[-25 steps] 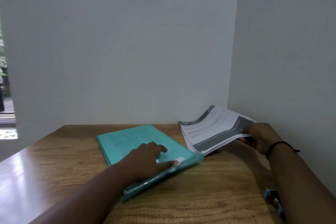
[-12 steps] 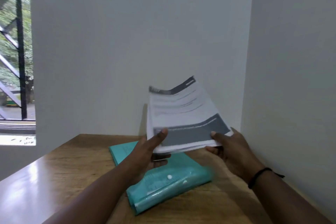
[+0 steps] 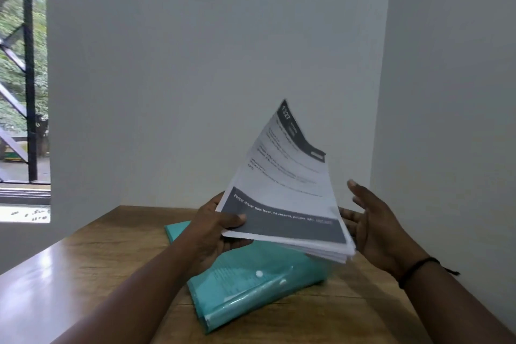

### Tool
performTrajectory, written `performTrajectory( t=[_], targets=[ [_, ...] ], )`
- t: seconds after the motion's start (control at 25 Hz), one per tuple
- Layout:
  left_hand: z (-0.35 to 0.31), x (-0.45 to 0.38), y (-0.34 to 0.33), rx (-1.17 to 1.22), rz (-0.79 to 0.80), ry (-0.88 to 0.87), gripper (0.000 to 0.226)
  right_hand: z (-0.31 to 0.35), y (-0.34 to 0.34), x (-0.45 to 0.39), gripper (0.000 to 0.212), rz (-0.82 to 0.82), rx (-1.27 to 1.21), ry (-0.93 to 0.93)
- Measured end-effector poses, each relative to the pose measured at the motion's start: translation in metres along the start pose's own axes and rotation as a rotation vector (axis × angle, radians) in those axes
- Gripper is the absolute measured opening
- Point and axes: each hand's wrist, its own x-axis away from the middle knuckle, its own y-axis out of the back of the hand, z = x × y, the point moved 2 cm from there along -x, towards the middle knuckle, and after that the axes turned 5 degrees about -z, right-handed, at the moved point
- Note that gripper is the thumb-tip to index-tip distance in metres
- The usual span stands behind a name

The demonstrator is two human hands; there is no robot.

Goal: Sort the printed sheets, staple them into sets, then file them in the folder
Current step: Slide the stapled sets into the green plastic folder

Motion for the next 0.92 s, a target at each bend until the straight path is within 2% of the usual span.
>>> performTrajectory(
  t=[0.04,0.12,0.16,0.2,0.28,0.4,0.48,0.56,0.64,0.72,0.8,0.92],
  targets=[
    [-0.001,-0.001,0.002,0.044,0.035,0.023,0.045,-0.001,0.008,-0.004,0.043,-0.029,-0.05,-0.028],
    [-0.001,-0.001,0.005,0.136,0.119,0.117,0.06,-0.005,0.012,-0.008,0.06,0.063,-0.143,-0.113],
    [-0.001,-0.001,0.006,0.177,0.138,0.159,0.067,-0.007,0.008,-0.006,0.061,0.143,-0.197,-0.143],
    [-0.001,0.0,0.005,0.203,0.132,0.183,0.072,-0.01,0.006,-0.006,0.053,0.182,-0.219,-0.152],
    [0.001,0.001,0.004,0.282,0.091,0.208,0.076,-0.017,0.003,-0.009,0.043,0.141,-0.15,-0.151],
    [0.007,0.002,-0.001,0.359,0.086,0.202,0.094,-0.022,0.002,-0.016,0.036,-0.026,-0.124,-0.076],
    [0.012,0.01,-0.012,0.256,0.104,0.204,0.08,-0.023,0.007,-0.023,0.033,-0.116,-0.18,0.009],
    [0.022,0.013,-0.021,0.16,0.088,0.205,0.049,-0.025,0.004,-0.021,0.031,-0.081,-0.185,0.039],
    [0.032,0.012,-0.025,0.07,0.009,0.2,0.035,-0.026,-0.005,-0.011,0.032,0.017,0.03,-0.014],
    [0.031,0.008,-0.019,0.017,-0.085,0.181,0.031,-0.027,-0.009,-0.005,0.041,0.022,0.291,-0.064],
    [0.02,-0.001,-0.005,0.046,-0.132,0.181,0.031,-0.022,0.001,-0.012,0.056,-0.12,0.34,-0.021],
    [-0.004,-0.007,0.016,0.093,-0.118,0.188,0.037,-0.002,0.035,-0.024,0.089,-0.479,0.476,0.2]
  ],
)
